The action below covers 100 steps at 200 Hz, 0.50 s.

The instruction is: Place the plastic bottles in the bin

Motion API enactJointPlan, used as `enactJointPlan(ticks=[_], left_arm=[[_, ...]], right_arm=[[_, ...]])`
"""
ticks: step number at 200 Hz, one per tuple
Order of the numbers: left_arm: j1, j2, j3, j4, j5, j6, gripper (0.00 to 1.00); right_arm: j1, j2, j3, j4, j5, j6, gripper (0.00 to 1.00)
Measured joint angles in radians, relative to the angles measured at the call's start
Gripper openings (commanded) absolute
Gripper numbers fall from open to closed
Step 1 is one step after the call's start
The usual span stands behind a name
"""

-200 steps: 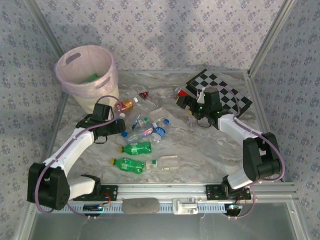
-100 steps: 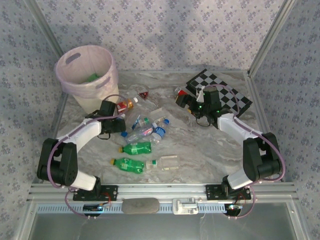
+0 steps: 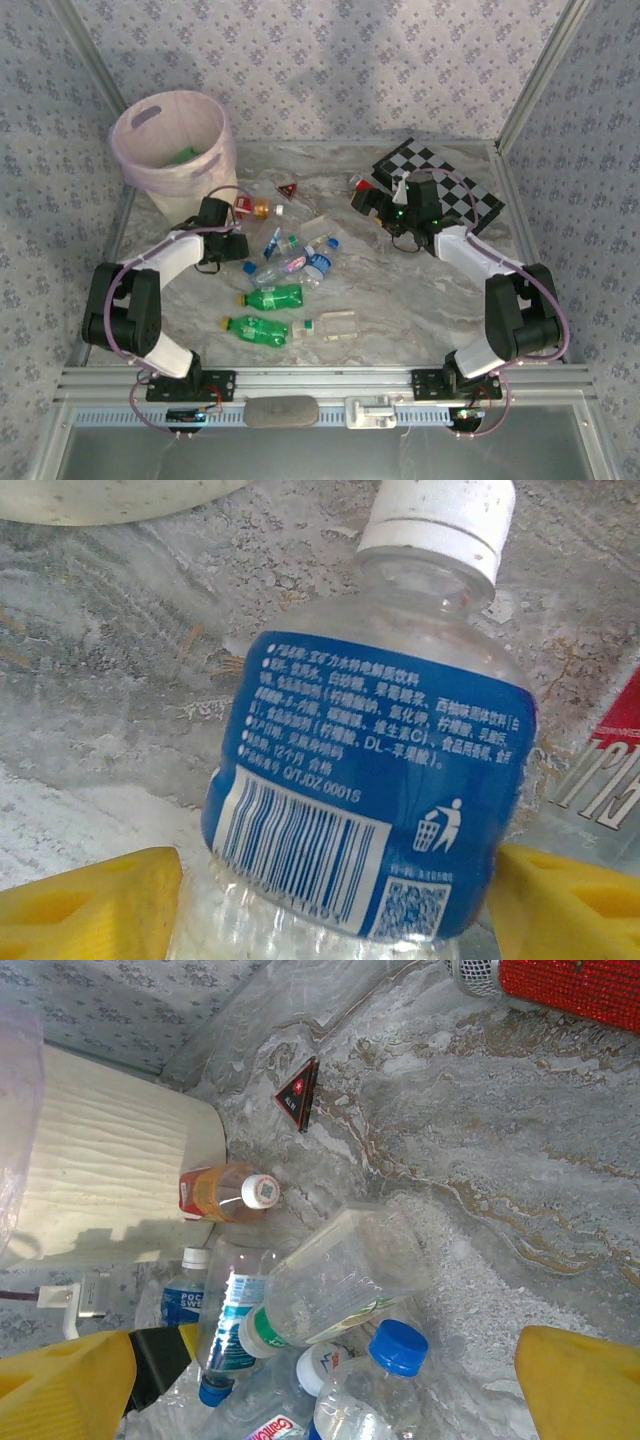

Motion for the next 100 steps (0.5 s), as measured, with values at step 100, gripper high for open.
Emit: enactJointPlan(ticks=[100], left_arm=[[0.001, 0.037, 0.007, 0.005, 0.022, 0.014, 0.6]], right_arm=[[0.0, 0.002, 0.0, -0.006, 0.0, 0.0, 0.99]])
